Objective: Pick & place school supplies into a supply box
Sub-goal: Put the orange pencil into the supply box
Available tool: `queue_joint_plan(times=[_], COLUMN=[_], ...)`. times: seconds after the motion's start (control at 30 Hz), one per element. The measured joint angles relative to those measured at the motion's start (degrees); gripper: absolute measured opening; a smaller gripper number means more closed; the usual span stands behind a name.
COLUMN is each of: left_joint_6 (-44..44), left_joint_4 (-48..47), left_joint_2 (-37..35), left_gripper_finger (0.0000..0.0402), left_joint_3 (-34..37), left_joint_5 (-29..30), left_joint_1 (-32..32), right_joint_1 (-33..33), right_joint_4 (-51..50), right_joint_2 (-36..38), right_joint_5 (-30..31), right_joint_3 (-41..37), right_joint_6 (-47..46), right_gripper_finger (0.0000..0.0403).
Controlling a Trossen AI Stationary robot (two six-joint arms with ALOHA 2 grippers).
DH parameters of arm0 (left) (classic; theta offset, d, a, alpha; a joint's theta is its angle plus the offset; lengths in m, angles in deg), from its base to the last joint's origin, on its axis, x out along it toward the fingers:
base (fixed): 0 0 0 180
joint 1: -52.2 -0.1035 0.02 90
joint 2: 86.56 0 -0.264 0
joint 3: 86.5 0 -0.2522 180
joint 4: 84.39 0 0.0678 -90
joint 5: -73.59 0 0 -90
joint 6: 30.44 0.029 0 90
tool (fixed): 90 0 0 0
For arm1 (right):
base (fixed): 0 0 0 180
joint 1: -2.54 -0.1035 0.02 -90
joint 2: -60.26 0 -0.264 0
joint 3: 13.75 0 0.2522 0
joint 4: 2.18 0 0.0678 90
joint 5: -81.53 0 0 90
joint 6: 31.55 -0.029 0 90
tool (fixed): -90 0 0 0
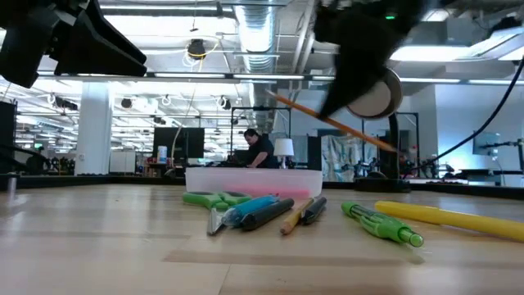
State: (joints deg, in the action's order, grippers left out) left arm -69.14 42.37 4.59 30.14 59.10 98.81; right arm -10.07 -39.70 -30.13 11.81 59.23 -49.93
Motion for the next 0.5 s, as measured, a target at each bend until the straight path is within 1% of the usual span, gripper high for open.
queue_joint_plan(times=[0.1, 0.2, 0.4, 0.5], left_joint_6=[-0.18, -0.44, -0.42, -0.42], left_joint_4=[-0.18, -0.18, -0.18, -0.31], left_joint_2=[0.00, 0.00, 0.00, 0.01], left_gripper_finger=[0.0148, 0.0148, 0.0148, 0.0148], left_joint_3=[0.00, 0.00, 0.00, 0.00], left_joint_5=[-0.47, -0.76, -0.78, -0.78], left_joint_1=[0.00, 0.04, 0.37, 0.35], right_joint_1=[4.46, 8.70, 15.46, 18.14], right_joint_4=[7.15, 11.37, 16.97, 20.95], right_joint_2=[0.00, 0.00, 0.00, -1.11], right_joint_5=[-0.81, -2.06, -2.68, -5.70], right_joint_3=[0.07, 0.09, 0.09, 0.18], right_joint_6=[6.49, 10.75, 14.74, 15.42], right_gripper_finger=[0.0000, 0.0000, 0.0000, 0.0000])
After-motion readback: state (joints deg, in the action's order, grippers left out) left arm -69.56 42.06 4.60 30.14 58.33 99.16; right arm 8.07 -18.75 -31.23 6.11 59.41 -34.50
